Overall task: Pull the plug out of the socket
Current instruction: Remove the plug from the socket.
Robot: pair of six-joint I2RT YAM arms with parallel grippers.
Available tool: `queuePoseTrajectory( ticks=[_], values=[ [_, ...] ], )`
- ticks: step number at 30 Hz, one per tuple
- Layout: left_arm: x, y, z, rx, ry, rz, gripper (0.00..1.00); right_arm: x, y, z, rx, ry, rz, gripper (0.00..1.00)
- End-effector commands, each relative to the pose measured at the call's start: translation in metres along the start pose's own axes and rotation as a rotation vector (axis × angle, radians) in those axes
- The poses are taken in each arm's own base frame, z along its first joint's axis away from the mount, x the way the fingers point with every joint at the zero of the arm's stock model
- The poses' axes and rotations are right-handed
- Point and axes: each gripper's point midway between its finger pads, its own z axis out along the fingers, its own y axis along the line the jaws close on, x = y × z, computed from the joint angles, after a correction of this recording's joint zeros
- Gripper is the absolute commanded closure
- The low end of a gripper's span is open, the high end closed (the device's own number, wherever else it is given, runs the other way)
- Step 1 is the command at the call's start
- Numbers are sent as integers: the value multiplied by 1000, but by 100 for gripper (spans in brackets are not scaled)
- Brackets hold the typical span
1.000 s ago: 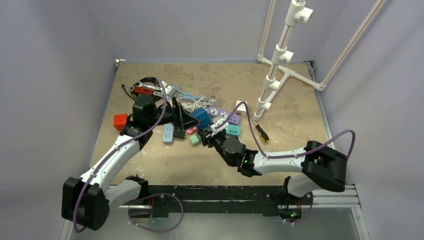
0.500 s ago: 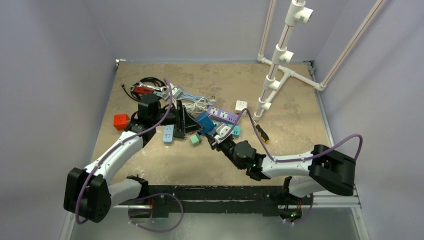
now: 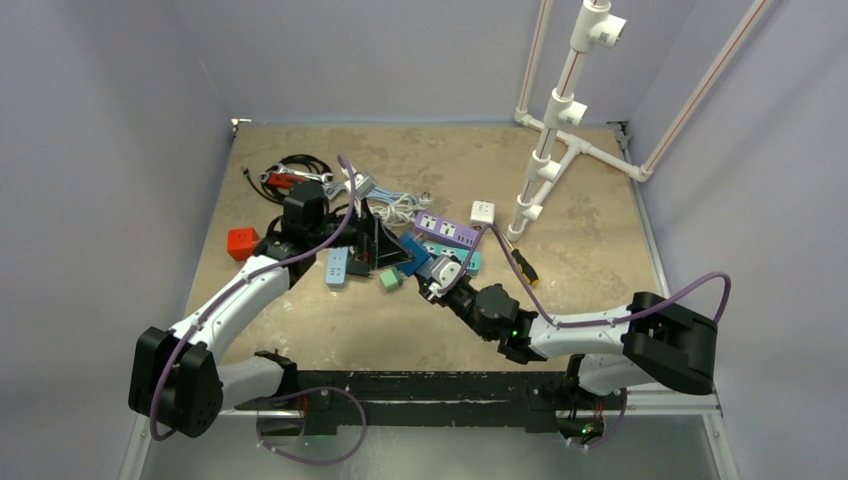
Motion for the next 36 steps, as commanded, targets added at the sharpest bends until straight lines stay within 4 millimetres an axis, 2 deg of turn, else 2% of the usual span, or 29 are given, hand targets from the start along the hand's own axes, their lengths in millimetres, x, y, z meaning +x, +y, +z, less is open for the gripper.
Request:
queuePoseTrajectory(
  ticks=[1, 9, 11, 13, 16, 18, 21, 24, 30, 36],
  values=[
    [-4, -4, 6, 20, 15, 53, 1, -51, 3, 0, -46, -175, 40, 100],
    [4, -12, 13, 69, 45, 51, 1, -51, 14, 4, -102, -161, 17, 100],
    [6, -15, 14, 88, 52, 52, 8, -50, 15, 5, -105, -155, 14, 100],
    [8, -17, 15, 98, 58, 51, 25, -50, 15, 6, -99, -156, 18, 100],
    [8, -17, 16, 98, 56, 50, 59, -45, 6, 9, -37, -130, 42, 100],
    [7, -16, 16, 90, 47, 52, 70, -42, -3, 11, 24, -112, 75, 100],
    [-2, -16, 13, 54, 7, 85, 100, -38, -9, 13, 83, -96, 135, 100],
    [-11, -15, 7, 3, -46, 122, 100, -35, -10, 15, 111, -82, 192, 100],
    [-24, -2, -2, -127, -114, 163, 100, -34, 2, 22, 100, -64, 262, 100],
    [-27, 4, -6, -171, -122, 177, 100, -35, 7, 22, 85, -63, 245, 100]
  ],
)
